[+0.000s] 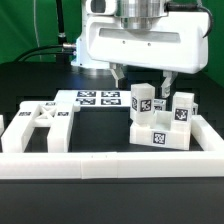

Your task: Assemble chair

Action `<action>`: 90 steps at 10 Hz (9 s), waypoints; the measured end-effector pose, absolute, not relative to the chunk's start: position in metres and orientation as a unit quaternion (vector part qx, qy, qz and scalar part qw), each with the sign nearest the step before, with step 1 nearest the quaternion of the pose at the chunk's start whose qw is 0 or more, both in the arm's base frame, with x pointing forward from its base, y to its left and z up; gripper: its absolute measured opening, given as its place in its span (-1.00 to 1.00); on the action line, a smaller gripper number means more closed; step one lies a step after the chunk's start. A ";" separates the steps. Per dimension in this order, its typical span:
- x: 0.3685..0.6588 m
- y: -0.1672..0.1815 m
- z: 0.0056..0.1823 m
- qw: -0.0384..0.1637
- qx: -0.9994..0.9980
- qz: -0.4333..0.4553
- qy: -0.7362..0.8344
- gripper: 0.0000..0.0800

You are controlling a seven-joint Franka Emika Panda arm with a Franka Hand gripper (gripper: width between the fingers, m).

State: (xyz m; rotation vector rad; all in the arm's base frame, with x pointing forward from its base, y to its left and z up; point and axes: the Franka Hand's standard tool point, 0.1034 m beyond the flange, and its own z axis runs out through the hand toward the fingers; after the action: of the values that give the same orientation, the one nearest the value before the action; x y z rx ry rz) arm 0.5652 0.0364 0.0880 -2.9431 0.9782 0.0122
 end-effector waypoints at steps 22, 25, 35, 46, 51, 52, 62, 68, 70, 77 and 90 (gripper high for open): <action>0.565 0.040 0.083 0.015 -0.998 0.001 0.054 -0.29; 0.566 0.039 0.082 0.026 -0.975 -0.002 0.219 -0.29; 0.568 0.050 0.081 0.039 -0.801 0.007 0.597 -0.28; 0.569 0.056 0.083 0.037 -0.919 0.002 0.393 0.62; 0.570 0.055 0.082 0.032 -0.983 -0.006 0.181 0.62; 0.570 0.054 0.082 0.030 -0.990 -0.008 0.134 0.62; 0.569 0.053 0.082 0.029 -0.981 -0.006 0.194 -0.29; 0.564 0.061 0.081 0.036 -0.816 -0.004 0.577 -0.29; 0.565 0.061 0.081 0.036 -0.797 -0.004 0.603 -0.27; 0.570 0.060 0.083 0.034 -0.900 -0.013 0.434 0.62; 0.570 0.052 0.082 0.020 -0.998 -0.025 0.063 0.11</action>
Offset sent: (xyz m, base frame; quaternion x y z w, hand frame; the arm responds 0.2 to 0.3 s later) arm 0.0000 0.0000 0.0000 0.0000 0.0000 -0.1296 0.9916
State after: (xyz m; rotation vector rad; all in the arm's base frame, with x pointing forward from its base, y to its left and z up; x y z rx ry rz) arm 0.5704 0.0521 0.0821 -3.0949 0.1945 -0.0766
